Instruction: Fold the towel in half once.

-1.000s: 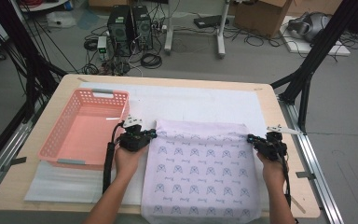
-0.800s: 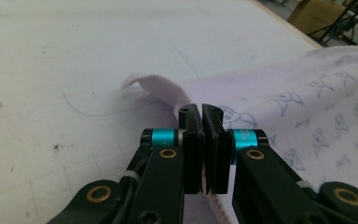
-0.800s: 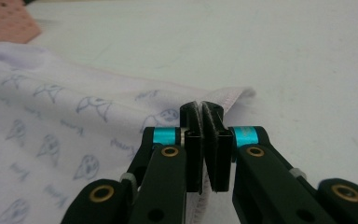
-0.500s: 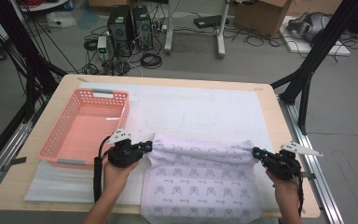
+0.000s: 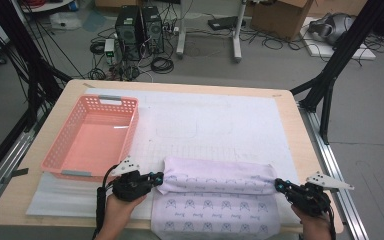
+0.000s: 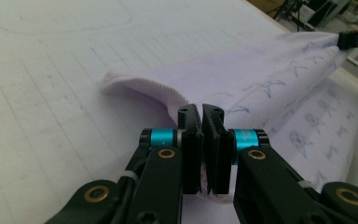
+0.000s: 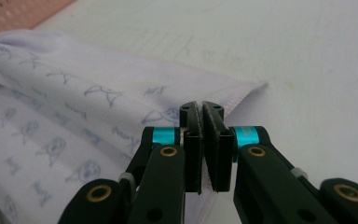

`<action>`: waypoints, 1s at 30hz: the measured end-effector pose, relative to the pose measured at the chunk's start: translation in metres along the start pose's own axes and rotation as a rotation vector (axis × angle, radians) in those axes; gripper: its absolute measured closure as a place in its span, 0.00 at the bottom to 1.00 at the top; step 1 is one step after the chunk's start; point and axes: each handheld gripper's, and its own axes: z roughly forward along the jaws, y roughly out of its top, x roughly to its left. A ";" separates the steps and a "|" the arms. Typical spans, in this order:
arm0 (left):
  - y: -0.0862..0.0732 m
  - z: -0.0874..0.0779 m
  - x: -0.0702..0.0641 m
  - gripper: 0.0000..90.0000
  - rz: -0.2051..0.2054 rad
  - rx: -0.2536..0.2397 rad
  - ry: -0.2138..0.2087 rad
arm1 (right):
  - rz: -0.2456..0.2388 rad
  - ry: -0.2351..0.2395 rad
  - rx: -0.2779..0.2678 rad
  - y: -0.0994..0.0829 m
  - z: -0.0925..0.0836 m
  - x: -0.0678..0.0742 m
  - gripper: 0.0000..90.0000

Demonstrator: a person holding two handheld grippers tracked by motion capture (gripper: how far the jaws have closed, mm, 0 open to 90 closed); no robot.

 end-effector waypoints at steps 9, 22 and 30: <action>0.016 0.012 0.020 0.48 -0.091 -0.017 0.041 | 0.041 -0.061 0.050 0.007 0.011 -0.002 0.57; 0.021 0.049 0.019 0.95 -0.032 0.083 0.121 | 0.006 -0.131 0.135 0.020 0.055 -0.017 0.96; 0.026 0.008 0.008 0.96 -0.064 -0.067 0.019 | -0.009 -0.107 0.019 0.019 0.013 -0.003 0.96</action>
